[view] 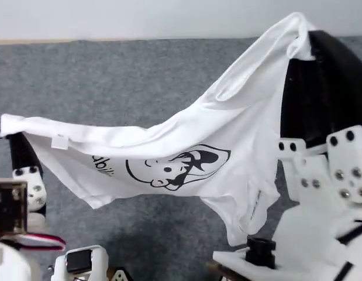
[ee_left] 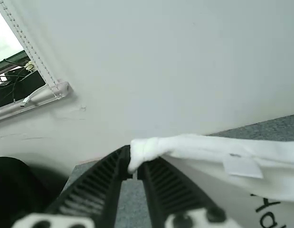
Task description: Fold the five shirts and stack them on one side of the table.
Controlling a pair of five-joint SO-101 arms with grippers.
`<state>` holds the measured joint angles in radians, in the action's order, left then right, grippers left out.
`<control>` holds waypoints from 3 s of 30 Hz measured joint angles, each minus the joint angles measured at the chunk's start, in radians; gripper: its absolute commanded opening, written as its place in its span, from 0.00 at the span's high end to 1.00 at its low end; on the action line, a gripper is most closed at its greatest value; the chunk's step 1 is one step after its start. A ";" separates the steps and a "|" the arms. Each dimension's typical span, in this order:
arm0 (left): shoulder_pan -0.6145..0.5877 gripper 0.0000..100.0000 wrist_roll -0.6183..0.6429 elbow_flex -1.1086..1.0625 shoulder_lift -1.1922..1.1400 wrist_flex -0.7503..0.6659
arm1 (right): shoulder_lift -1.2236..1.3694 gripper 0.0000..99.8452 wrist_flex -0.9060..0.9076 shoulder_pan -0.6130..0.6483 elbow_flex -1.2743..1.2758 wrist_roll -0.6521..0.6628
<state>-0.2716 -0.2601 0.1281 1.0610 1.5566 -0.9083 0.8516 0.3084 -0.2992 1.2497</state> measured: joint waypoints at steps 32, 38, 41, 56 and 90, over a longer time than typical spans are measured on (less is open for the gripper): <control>-0.002 1.00 0.000 0.152 0.002 0.160 | -0.210 0.99 0.282 0.000 0.006 -0.106; -0.002 1.00 0.000 -0.135 0.002 0.109 | -0.186 0.99 0.295 0.003 0.195 -0.121; -0.002 1.00 0.000 -0.339 0.000 -0.002 | -0.166 0.99 0.195 0.005 0.362 -0.121; 0.005 1.00 0.006 -1.007 -0.012 -0.735 | 0.038 0.99 -0.647 -0.196 1.097 -0.124; 0.133 1.00 0.009 -0.282 -1.352 -1.303 | 1.398 0.99 -0.789 -0.253 -0.075 -0.123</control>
<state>-0.1381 -0.2509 -0.1542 -0.2908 0.2539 0.4895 0.0629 0.0552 -0.3744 1.1270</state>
